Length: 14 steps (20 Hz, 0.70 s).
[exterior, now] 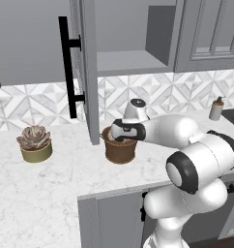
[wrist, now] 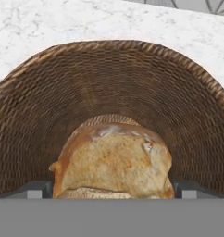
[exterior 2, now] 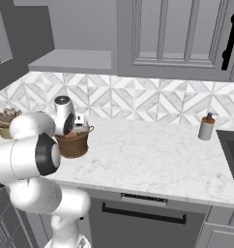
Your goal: Open the cabinet, pick up the bread from the cabinet and place it in the basket. Then move the basket to the dining counter.
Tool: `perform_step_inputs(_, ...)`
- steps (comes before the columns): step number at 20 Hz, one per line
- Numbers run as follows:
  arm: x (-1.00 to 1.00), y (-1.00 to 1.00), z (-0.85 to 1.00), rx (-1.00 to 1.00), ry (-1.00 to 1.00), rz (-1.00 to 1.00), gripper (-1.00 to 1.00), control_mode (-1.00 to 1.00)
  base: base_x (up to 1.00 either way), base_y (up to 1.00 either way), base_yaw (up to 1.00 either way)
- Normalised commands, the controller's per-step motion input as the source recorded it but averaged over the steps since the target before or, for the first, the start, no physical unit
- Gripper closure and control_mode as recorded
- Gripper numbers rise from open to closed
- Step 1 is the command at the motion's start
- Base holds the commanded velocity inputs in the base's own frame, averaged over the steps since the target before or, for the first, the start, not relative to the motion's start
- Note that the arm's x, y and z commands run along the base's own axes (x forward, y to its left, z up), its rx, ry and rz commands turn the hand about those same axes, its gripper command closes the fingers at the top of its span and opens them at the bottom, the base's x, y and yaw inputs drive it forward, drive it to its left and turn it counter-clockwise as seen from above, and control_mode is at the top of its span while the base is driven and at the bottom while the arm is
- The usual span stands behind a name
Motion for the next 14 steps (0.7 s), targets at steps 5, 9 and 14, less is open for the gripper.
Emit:
perform_step_inputs(5, -0.03, 0.06, 0.36, -0.01, -0.05, -0.05, -1.0, -1.0, 0.0, 0.0, 0.0)
perform_step_inputs(9, 0.77, 0.12, -0.38, -0.08, 0.22, 0.0, -1.0, -1.0, 0.0, 0.0, 0.0)
perform_step_inputs(14, 0.52, 0.0, -0.24, -0.03, 0.11, 0.0, -1.0, -1.0, 0.0, 0.0, 0.0)
